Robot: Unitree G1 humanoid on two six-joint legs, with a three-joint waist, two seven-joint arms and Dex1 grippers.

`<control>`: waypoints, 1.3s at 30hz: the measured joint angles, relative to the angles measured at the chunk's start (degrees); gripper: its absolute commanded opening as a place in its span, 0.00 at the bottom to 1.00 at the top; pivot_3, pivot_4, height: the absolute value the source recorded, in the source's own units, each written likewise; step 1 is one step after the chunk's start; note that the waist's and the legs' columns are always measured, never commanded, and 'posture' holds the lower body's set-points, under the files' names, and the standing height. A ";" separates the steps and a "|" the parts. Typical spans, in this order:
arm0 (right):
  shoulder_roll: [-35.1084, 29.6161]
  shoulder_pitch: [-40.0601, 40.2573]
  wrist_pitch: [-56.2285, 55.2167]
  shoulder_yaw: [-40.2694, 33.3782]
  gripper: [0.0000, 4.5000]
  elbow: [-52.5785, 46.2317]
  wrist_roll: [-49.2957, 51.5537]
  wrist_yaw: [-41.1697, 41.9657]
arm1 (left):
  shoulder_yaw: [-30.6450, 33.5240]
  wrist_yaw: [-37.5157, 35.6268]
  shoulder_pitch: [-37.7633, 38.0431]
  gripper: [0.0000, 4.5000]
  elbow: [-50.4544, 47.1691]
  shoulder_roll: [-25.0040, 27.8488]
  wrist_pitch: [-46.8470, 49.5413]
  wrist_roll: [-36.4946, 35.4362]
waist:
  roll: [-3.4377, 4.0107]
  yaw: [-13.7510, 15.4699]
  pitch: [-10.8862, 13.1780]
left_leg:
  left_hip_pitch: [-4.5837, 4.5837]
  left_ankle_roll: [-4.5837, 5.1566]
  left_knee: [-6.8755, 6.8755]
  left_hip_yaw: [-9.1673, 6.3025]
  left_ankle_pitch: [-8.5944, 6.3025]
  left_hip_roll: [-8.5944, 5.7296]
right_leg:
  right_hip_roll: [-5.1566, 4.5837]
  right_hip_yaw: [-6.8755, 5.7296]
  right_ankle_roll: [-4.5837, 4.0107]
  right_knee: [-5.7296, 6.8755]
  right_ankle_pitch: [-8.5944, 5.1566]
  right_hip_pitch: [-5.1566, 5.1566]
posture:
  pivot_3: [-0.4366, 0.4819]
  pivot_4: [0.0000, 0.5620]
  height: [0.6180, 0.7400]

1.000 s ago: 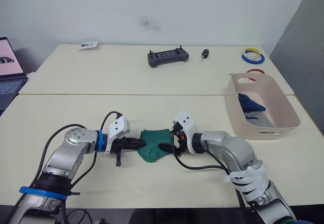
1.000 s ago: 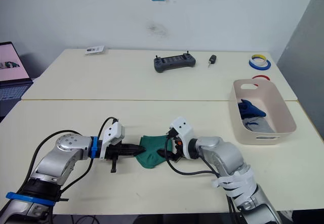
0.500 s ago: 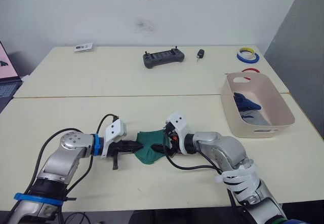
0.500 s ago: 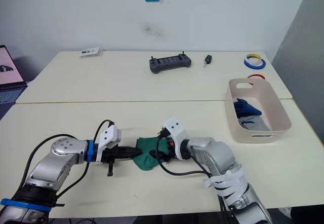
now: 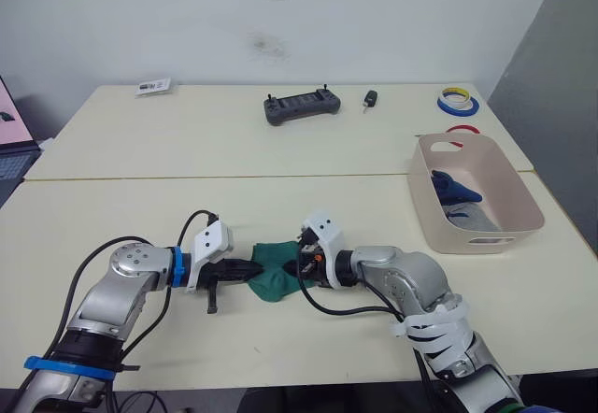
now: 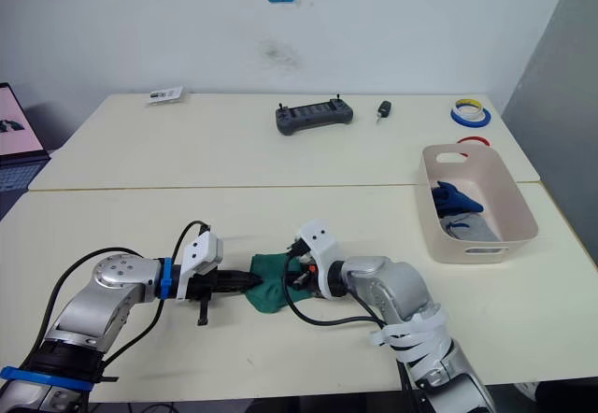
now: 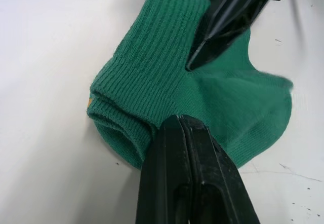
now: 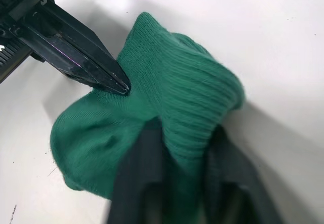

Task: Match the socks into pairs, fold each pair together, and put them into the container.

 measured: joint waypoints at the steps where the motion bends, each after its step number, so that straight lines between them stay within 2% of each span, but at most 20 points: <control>1: -0.47 0.06 -0.24 0.01 0.01 -0.27 0.06 0.36 | 0.03 0.01 0.00 0.00 -0.04 0.00 0.02 -0.04 | 0.00 0.00 0.00 | -0.01 0.00 0.00 0.00 0.00 0.00 | 0.00 0.00 0.00 0.00 0.00 0.00 | 0.48 0.27 1.00; 5: -2.57 0.96 -2.68 0.11 0.01 -2.79 -0.04 1.07 | 1.08 0.06 0.08 0.00 -0.48 0.03 2.23 -1.24 | 0.00 0.04 0.03 | -0.12 0.00 0.02 -0.03 0.00 -0.01 | 0.00 -0.02 0.00 -0.01 0.00 -0.07 | 0.48 0.27 1.00; 11: -8.39 4.16 -10.74 -1.64 0.01 -11.10 -2.56 -0.08 | 6.64 1.64 -0.48 0.00 -5.94 2.09 13.76 -8.13 | -0.09 0.46 0.14 | -0.57 -0.02 0.10 -0.02 0.01 -0.07 | -0.11 -0.05 0.01 -0.02 0.00 -0.39 | 0.48 0.27 1.00; 14: -10.81 5.04 -13.40 -5.38 0.01 -16.96 -2.74 -0.68 | 9.87 2.49 -3.13 0.00 -11.09 2.36 21.06 -14.14 | -0.10 0.78 0.17 | -0.56 -0.02 0.10 0.01 0.01 -0.08 | -0.12 -0.03 0.01 -0.04 0.00 -0.37 | 0.48 0.27 1.00; 17: -13.06 4.89 -12.64 -11.37 0.01 -23.12 -1.68 -1.69 | 10.17 3.32 -6.40 0.00 -15.79 2.68 27.71 -19.57 | -0.10 1.04 0.18 | -0.53 -0.03 0.09 0.00 0.02 -0.09 | -0.11 -0.04 0.01 -0.05 0.00 -0.31 | 0.48 0.27 1.00; 21: -20.35 4.33 -10.97 -21.64 0.01 -26.51 -0.47 -1.71 | 9.69 4.44 -11.24 0.00 -18.18 2.21 33.62 -24.07 | -0.09 1.30 0.24 | -0.49 -0.03 0.10 0.03 0.02 -0.12 | -0.09 -0.03 0.01 -0.09 0.00 -0.25 | 0.48 0.27 1.00; 23: -25.13 3.59 -11.25 -25.51 0.00 -26.57 -0.73 -1.36 | 8.87 4.78 -14.05 0.08 -18.50 1.09 35.00 -24.88 | -0.01 1.35 0.31 | -0.50 -0.03 0.10 0.06 0.02 -0.15 | -0.06 -0.03 0.01 -0.10 0.00 -0.25 | 0.48 0.27 1.00; 24: -29.52 3.45 -12.34 -26.92 0.00 -26.39 -1.69 -0.50 | 8.03 5.13 -15.98 0.12 -18.54 -0.07 35.15 -25.07 | 0.04 1.41 0.38 | -0.51 -0.03 0.10 0.10 0.02 -0.22 | 0.02 -0.03 0.01 -0.12 0.00 -0.25 | 0.48 0.27 1.00; 28: -39.90 3.12 -18.76 -30.61 0.00 -24.62 -5.35 2.06 | 5.47 5.71 -20.99 0.40 -18.89 -1.98 36.29 -25.68 | 0.03 1.26 0.40 | -0.53 -0.02 0.10 0.20 0.02 -0.19 | 0.15 0.07 0.01 -0.32 0.00 -0.20 | 0.48 0.27 1.00; 30: -46.53 5.56 -24.79 -31.59 0.00 -21.78 -8.88 3.97 | 4.15 5.63 -23.22 0.53 -19.45 -2.94 36.23 -25.88 | 0.05 1.36 0.40 | -0.53 -0.02 0.08 0.23 0.02 -0.20 | 0.16 0.05 0.00 -0.45 0.00 -0.15 | 0.48 0.27 1.00; 34: -52.14 9.91 -35.37 -32.30 0.00 -15.27 -15.14 5.08 | 2.47 5.50 -24.76 0.81 -19.44 -3.19 35.34 -25.39 | 0.04 1.24 0.41 | -0.52 -0.05 0.09 0.38 0.03 -0.13 | 0.20 0.15 0.00 -0.48 0.00 -0.15 | 0.48 0.27 1.00; 36: -55.75 12.00 -44.53 -31.68 0.00 -9.10 -20.05 5.07 | 1.73 5.29 -25.98 0.95 -19.47 -4.21 35.11 -25.36 | 0.03 1.40 0.45 | -0.52 -0.05 0.13 0.50 0.03 -0.13 | 0.13 0.15 0.01 -0.46 0.01 -0.13 | 0.48 0.27 1.00; 37: -56.72 12.04 -48.21 -31.48 0.00 -6.22 -22.18 4.88 | 1.51 5.18 -26.57 1.00 -19.48 -4.47 35.06 -25.37 | 0.02 1.39 0.49 | -0.51 -0.06 0.15 0.56 0.04 -0.12 | 0.11 0.17 0.02 -0.44 0.01 -0.13 | 0.48 0.27 1.00; 39: -58.53 11.68 -56.60 -29.85 0.00 -0.35 -26.48 3.69 | 1.03 5.16 -27.62 1.00 -19.46 -5.46 34.85 -25.35 | 0.01 1.31 0.50 | -0.43 -0.15 0.19 0.62 0.09 -0.12 | 0.10 0.22 0.02 -0.41 0.01 -0.07 | 0.48 0.27 1.00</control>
